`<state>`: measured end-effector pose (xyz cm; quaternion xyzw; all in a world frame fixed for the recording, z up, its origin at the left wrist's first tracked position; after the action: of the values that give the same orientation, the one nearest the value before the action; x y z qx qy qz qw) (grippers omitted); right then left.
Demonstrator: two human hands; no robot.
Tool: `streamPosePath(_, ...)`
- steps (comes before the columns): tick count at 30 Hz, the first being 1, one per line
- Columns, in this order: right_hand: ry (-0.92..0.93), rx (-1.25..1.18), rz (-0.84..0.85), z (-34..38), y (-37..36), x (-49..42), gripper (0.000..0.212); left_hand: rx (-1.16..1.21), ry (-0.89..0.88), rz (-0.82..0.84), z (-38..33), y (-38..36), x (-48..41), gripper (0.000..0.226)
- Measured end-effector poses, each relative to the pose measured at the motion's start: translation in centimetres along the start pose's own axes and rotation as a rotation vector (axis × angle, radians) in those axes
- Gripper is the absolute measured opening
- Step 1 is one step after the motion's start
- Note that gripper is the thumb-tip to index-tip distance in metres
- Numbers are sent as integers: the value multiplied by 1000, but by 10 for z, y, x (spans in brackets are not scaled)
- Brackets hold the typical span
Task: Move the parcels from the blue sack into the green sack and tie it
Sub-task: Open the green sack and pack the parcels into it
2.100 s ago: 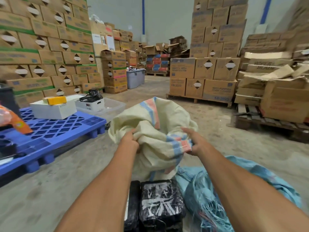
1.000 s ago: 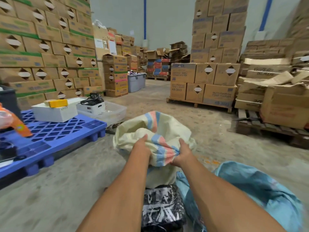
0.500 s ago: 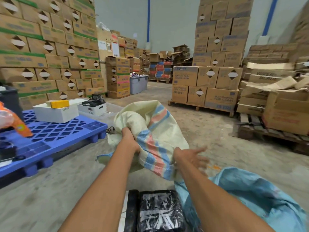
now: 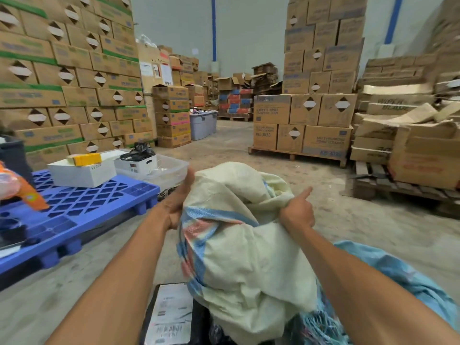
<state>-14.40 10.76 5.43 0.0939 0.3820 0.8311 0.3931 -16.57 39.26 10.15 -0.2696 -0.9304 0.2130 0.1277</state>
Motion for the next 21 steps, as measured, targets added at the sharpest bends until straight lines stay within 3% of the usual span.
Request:
streamPosePath(1, -62, -82, 69, -6, 0, -12, 52, -111, 23, -42, -9, 13, 3, 101)
streamPosePath(3, -202, -344, 305, -15, 4, -27, 35, -518, 77, -196, -26, 41, 8, 106)
streamPosePath(4, -274, -481, 484, -15, 9, -23, 33, -701, 53, -347, -36, 57, 11, 103)
streamPosePath(6, -327, -648, 784, -14, 24, -9, 31, -844, -78, -752, -53, 95, 20, 85)
streamPosePath(8, -277, -719, 969, -13, 41, 7, 43, -939, -219, -1203, -65, 122, 43, 53)
streamPosePath(9, -276, -767, 1016, -12, 46, 12, 47, -1003, -183, -1348, -66, 133, 53, 37)
streamPosePath(10, -277, -807, 1041, -11, 51, 17, 47, -1004, -118, -1348, -63, 144, 55, 33)
streamPosePath(11, -286, -871, 1043, -7, 53, 21, 45, -931, -50, -1222, -56, 149, 52, 35)
streamPosePath(13, -313, -888, 1027, -3, 50, 26, 41, -787, 103, -865, -31, 127, 46, 44)
streamPosePath(15, -320, -851, 1044, 4, 40, 33, 44, -834, 118, -564, -15, 90, 35, 57)
streamPosePath(17, -281, -823, 1099, 16, 32, 45, 47, -1070, 70, -383, -1, 56, 15, 97)
streamPosePath(19, -248, -787, 1115, 31, 30, 52, 39, -1369, 55, -418, 10, 42, -4, 149)
streamPosePath(21, -184, -716, 1132, 48, 31, 57, 38, -1565, -107, -568, 3, 41, -18, 159)
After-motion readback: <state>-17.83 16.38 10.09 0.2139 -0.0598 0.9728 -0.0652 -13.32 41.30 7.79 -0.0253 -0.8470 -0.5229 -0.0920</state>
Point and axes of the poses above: each hand's wrist, its own x-axis away from the middle knuckle, its own y-axis out of the back of the hand, z = x × y, the point moved 5 cm from there along -x, towards the middle knuckle, and after that the axes turned 3 degrees about -y, right-handed, at the moved point
